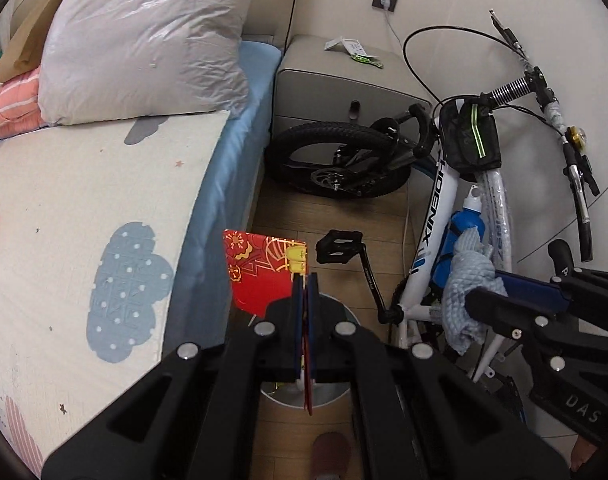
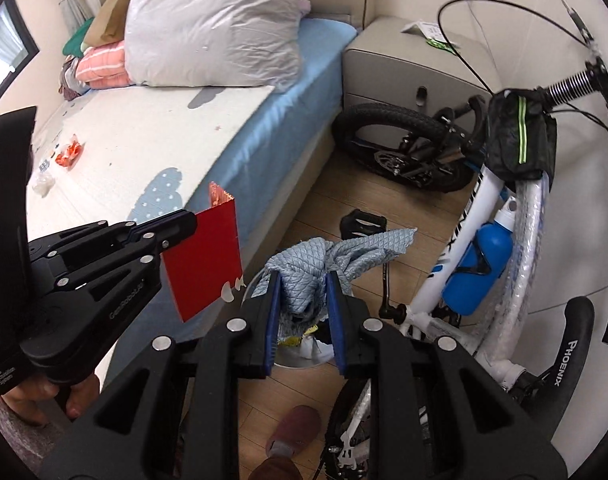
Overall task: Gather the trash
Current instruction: 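Carry card and cloth to the grey bin and release both inside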
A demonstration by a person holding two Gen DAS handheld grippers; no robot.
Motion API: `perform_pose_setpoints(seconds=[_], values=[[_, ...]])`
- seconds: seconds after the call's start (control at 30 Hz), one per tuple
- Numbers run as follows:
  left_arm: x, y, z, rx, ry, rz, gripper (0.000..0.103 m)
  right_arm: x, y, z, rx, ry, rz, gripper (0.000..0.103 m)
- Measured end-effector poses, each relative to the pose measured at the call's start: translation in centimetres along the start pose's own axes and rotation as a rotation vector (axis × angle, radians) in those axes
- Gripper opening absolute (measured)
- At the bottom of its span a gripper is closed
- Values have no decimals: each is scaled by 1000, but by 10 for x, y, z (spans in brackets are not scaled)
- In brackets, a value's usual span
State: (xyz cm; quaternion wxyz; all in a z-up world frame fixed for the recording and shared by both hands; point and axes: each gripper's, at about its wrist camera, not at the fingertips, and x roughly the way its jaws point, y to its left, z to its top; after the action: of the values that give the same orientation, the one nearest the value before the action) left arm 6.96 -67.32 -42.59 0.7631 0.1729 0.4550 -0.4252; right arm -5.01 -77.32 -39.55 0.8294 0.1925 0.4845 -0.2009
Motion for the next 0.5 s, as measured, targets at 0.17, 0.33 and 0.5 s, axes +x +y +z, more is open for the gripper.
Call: perform_pose_setpoints(seconds=[0.17,0.33,0.5], values=[[16,-19,3,28,18,-25,3,2,-22,-6,28,5,-5,21],[26,-31,3,64,36,-25,6,7,-32,-9,37,13,-5,21],[29,-31,2,64,44,-13,7,11,-30,-10,32,22,2,21]])
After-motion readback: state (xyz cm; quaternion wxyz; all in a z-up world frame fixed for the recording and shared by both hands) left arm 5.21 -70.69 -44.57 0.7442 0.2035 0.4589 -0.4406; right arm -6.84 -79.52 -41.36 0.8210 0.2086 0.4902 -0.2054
